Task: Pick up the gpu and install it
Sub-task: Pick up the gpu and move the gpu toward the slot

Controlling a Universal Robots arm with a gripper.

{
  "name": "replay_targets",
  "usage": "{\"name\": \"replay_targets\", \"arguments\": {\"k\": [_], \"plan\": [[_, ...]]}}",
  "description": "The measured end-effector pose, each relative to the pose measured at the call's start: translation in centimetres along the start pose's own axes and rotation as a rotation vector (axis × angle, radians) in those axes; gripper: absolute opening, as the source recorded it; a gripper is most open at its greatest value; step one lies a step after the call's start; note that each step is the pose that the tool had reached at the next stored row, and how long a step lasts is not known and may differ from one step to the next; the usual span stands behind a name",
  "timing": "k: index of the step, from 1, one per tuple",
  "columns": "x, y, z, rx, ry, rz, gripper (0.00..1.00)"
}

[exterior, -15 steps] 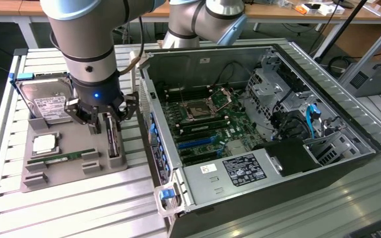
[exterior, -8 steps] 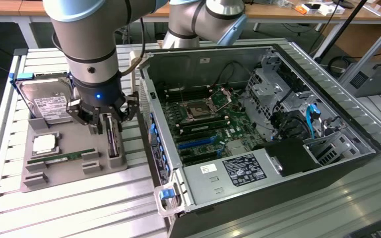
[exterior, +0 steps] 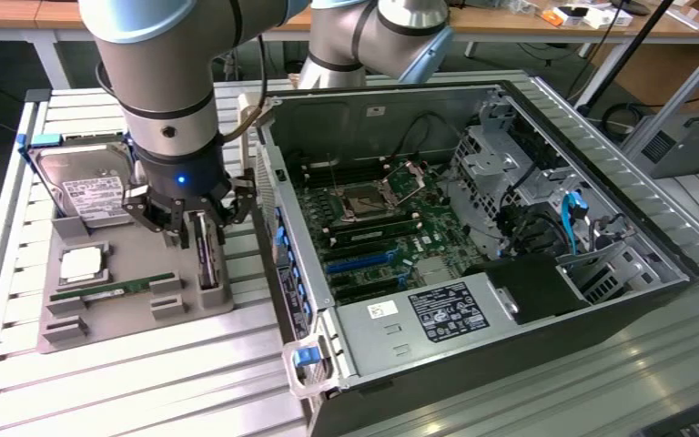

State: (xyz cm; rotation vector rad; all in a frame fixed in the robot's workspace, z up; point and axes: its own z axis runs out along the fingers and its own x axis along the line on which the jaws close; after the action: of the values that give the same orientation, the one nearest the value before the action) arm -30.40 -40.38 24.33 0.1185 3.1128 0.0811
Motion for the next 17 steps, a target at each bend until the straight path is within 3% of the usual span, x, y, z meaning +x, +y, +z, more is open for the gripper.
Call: {"name": "replay_targets", "arguments": {"k": [9, 10, 13, 17], "plan": [[0.0, -0.01, 0.0, -0.0001, -0.0001, 0.0, 0.48], [0.0, -0.01, 0.0, -0.0001, -0.0001, 0.0, 0.47], [0.0, -0.01, 0.0, 0.0, 0.0, 0.0, 0.28], [0.0, -0.01, 0.0, -0.0001, -0.0001, 0.0, 0.27]]}}
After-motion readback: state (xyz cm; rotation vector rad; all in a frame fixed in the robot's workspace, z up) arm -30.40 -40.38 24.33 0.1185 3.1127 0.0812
